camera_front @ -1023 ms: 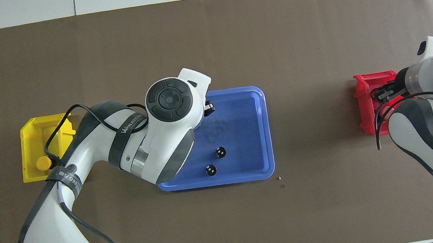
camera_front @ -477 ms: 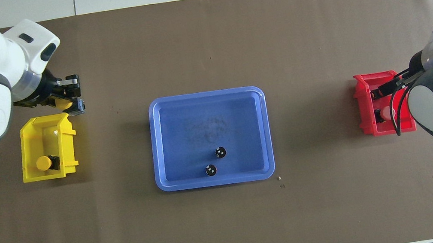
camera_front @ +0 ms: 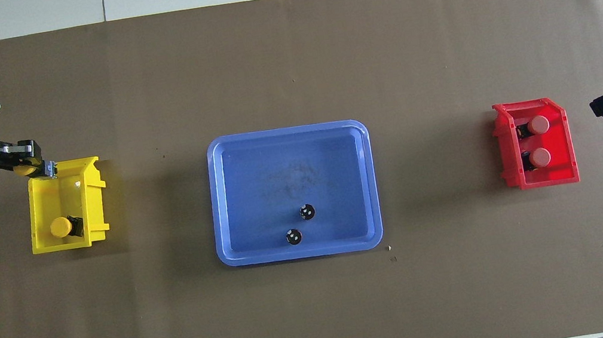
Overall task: Sort red and yellow buttons by color
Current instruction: 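Carry the yellow button to the yellow bin while the right gripper withdraws, then lower the yellow button into the yellow bin and open the left gripper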
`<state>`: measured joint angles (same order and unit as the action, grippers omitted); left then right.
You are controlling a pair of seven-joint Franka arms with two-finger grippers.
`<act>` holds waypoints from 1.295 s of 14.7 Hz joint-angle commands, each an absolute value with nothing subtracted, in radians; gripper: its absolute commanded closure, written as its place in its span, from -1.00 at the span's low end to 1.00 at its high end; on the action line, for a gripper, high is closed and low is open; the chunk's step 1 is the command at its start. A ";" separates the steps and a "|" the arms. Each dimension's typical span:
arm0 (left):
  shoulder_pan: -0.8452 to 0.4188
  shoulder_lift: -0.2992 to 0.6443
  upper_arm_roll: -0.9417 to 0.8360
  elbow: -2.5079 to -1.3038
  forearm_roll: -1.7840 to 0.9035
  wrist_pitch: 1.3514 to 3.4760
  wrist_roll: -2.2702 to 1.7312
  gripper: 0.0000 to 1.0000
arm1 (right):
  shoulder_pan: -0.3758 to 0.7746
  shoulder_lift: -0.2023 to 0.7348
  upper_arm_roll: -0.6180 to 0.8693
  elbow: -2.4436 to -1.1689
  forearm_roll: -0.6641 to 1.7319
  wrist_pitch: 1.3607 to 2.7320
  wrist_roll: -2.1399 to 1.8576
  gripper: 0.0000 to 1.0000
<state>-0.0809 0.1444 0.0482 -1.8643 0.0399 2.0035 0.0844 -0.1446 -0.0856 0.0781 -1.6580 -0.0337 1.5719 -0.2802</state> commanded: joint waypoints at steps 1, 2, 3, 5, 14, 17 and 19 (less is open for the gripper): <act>-0.072 0.071 0.034 -1.988 0.049 2.065 0.097 0.97 | -0.163 -0.034 0.080 -1.569 -0.017 1.523 -0.218 -1.00; -0.074 0.072 0.034 -2.002 0.049 2.068 0.100 0.97 | -0.163 -0.034 0.078 -1.566 -0.021 1.519 -0.213 -1.00; -0.072 0.072 0.034 -2.023 0.049 2.083 0.097 0.97 | -0.163 -0.034 0.078 -1.554 -0.028 1.494 -0.212 -1.00; -0.069 0.068 0.034 -2.077 0.049 2.134 0.095 0.97 | -0.160 -0.022 0.078 -1.551 -0.021 1.485 -0.187 -1.00; -0.071 0.104 0.034 -2.082 0.049 2.230 0.087 -0.56 | -0.032 -0.020 -0.002 -1.551 -0.041 1.460 -0.144 -1.00; -0.071 0.107 0.034 -1.955 0.051 2.089 0.094 -0.74 | -0.043 -0.028 0.011 -1.555 -0.041 1.462 -0.143 -1.00; -0.078 0.107 0.034 -1.806 0.051 1.900 0.112 -1.00 | -0.043 -0.028 0.011 -1.559 -0.041 1.462 -0.143 -1.00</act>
<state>-0.0779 0.1068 0.0357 -1.9521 0.0399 2.0710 0.0897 -0.0361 -0.0312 0.0055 -1.5720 -0.0336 1.4835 -0.1538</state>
